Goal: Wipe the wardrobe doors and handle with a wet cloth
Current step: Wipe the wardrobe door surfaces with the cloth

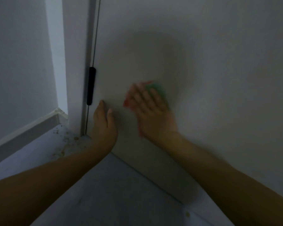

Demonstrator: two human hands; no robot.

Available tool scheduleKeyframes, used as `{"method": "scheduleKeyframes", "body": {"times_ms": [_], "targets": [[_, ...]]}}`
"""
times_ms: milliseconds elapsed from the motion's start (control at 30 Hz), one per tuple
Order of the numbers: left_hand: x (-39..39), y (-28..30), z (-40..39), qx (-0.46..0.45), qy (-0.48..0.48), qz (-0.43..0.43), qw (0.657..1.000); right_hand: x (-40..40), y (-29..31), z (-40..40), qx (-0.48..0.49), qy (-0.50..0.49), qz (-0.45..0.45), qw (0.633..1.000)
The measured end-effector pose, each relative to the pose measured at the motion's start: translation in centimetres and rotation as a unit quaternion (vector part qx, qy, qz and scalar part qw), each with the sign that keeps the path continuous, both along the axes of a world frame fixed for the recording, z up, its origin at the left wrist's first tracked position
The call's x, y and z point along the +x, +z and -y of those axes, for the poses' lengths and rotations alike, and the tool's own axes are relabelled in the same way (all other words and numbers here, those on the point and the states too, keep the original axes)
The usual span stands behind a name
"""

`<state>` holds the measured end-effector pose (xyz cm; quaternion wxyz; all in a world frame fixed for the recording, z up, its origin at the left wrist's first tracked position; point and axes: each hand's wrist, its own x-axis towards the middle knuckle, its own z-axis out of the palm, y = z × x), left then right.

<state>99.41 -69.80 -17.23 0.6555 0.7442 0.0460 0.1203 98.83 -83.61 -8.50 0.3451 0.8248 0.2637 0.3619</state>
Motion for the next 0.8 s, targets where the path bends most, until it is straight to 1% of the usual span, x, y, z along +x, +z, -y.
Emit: {"method": "scheduleKeyframes", "body": {"times_ms": [33, 100, 167, 233, 300, 367, 433, 533, 600, 633, 667, 700, 767, 800], "targets": [[0.1, -0.1, -0.2, 0.007, 0.003, 0.003, 1.0, 0.4, -1.2, -0.5, -0.041, -0.005, -0.03, 0.999], [0.0, -0.1, -0.3, 0.017, 0.005, 0.009, 1.0, 0.3, -2.9, -0.9, -0.12, -0.045, -0.072, 0.989], [0.1, -0.1, -0.4, 0.024, 0.008, 0.01, 1.0, 0.0, -3.3, -0.4, -0.157, -0.071, -0.1, 0.98], [-0.2, 0.3, 0.4, 0.029, 0.007, 0.009, 1.0, -1.4, -2.8, 1.3, -0.168, -0.105, -0.13, 0.971], [-0.9, 0.9, 1.7, 0.028, 0.008, 0.011, 1.0, -3.5, -2.0, 4.0, -0.144, -0.101, -0.136, 0.975], [-1.9, 1.5, 3.2, 0.02, -0.002, 0.012, 1.0, -6.0, -0.6, 7.1, -0.098, -0.073, -0.097, 0.988], [-2.6, 1.7, 4.2, 0.015, -0.012, 0.02, 1.0, -7.8, 1.4, 9.3, -0.037, -0.058, -0.026, 0.997], [-3.5, 1.5, 5.6, 0.003, -0.019, 0.02, 1.0, -9.3, 4.1, 11.2, 0.049, -0.076, 0.093, 0.992], [-4.1, 1.0, 6.3, -0.007, -0.011, 0.014, 1.0, -9.2, 4.5, 11.2, 0.077, -0.084, 0.131, 0.985], [-4.5, 0.7, 6.8, -0.012, -0.005, 0.008, 1.0, -8.9, 4.1, 11.1, 0.082, -0.078, 0.133, 0.985], [-4.8, 0.4, 7.2, -0.015, 0.0, 0.0, 1.0, -8.5, 3.4, 11.0, 0.08, -0.066, 0.118, 0.988], [-5.0, 0.1, 7.5, -0.014, 0.002, -0.005, 1.0, -8.1, 2.2, 10.9, 0.068, -0.055, 0.082, 0.993], [-5.3, -0.5, 8.4, -0.011, -0.001, -0.009, 1.0, -8.1, -1.4, 11.4, -0.015, -0.047, -0.011, 0.999], [-5.3, -0.6, 8.4, -0.007, 0.0, -0.004, 1.0, -8.6, -3.4, 11.6, -0.071, -0.053, -0.062, 0.994]]}}
